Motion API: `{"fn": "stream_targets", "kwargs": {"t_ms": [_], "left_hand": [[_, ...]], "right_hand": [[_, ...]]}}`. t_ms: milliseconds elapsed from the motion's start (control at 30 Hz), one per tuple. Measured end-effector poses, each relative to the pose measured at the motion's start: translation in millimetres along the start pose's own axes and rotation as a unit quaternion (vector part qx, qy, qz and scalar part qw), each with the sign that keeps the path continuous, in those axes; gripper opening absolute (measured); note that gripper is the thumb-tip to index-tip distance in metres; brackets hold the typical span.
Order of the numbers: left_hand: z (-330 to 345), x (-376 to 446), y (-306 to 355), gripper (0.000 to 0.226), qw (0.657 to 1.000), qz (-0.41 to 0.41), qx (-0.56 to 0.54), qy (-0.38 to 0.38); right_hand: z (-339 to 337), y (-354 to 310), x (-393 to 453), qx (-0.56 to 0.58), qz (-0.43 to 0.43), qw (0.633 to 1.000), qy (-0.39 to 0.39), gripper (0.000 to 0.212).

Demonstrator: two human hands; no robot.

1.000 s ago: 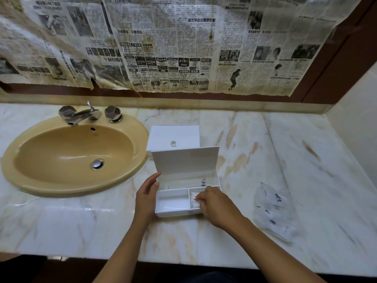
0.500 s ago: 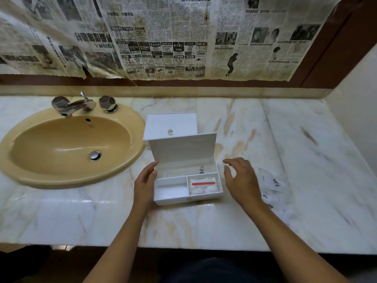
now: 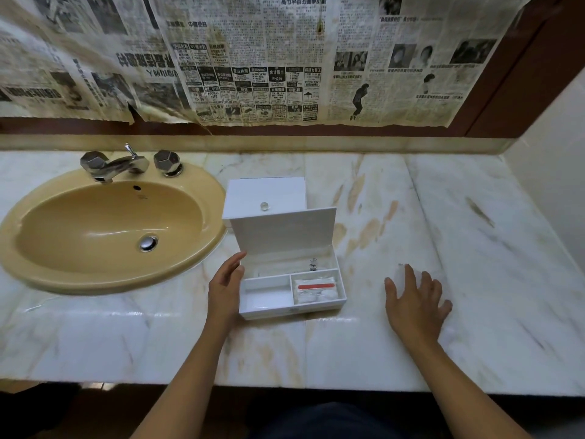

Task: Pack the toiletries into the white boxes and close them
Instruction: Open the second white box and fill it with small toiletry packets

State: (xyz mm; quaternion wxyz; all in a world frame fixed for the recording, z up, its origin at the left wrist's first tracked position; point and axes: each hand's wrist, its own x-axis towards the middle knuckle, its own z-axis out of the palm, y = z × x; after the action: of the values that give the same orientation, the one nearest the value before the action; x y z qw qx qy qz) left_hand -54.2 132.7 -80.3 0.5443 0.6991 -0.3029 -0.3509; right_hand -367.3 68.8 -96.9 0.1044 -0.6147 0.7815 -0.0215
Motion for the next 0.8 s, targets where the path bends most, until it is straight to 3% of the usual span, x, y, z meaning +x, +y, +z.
{"fn": "stream_targets", "kwargs": {"t_ms": [533, 667, 800], "left_hand": [[1.9, -1.4, 3.0, 0.029, 1.0, -0.003, 0.0, 0.004], [0.8, -2.6, 3.5, 0.029, 1.0, -0.008, -0.001, 0.005], [0.3, -1.8, 3.4, 0.029, 1.0, -0.011, 0.004, 0.004]], "right_hand": [[13.9, -69.7, -2.4, 0.189, -0.102, 0.976, 0.025, 0.046], [6.7, -71.9, 4.3, 0.198, -0.101, 0.975, 0.027, 0.033], [-5.2, -71.0, 13.5, 0.168, -0.105, 0.98, 0.017, 0.039]]}}
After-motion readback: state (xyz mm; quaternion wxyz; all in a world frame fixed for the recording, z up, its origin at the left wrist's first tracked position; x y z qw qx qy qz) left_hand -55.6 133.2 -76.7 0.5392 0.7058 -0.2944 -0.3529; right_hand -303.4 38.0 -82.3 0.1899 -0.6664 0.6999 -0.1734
